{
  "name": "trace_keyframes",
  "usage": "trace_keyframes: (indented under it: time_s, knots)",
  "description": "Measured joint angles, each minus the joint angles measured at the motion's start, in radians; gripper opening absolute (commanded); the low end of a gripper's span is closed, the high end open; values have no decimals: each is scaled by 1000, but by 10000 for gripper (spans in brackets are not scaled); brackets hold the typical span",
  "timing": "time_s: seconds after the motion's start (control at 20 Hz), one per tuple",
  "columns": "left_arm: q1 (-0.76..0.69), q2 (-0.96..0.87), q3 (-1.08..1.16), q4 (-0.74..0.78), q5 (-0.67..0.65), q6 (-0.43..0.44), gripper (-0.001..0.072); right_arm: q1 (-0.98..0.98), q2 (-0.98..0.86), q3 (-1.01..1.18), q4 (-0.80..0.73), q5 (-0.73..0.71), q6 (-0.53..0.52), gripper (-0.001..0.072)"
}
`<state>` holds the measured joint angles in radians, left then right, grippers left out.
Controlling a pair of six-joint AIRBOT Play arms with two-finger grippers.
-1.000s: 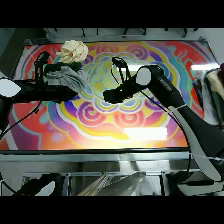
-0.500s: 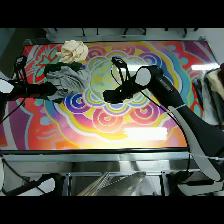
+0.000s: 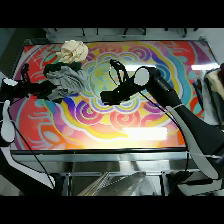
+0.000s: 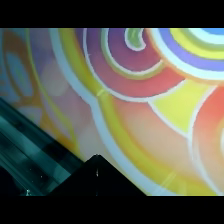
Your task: Fold the shirts.
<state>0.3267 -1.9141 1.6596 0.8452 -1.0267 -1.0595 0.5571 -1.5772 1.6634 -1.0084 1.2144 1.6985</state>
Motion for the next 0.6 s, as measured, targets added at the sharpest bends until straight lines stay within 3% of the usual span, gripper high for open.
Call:
trace_keyframes:
  time_s: [0.25,0.3,0.35,0.4,0.6]
  knots:
    - [-44,-177,196,-65,-85,18,604,0,-2,-1,12,7,0,19]
    - [-55,-200,226,-70,-102,17,539,0,-2,-1,13,9,0,19]
    - [-65,-220,253,-72,-121,13,204,0,-2,-1,13,15,0,19]
    - [-73,-233,275,-73,-138,13,10,0,-2,-1,13,17,0,19]
    - [-81,-246,362,-79,-206,-6,9,0,-3,-1,16,24,0,19]
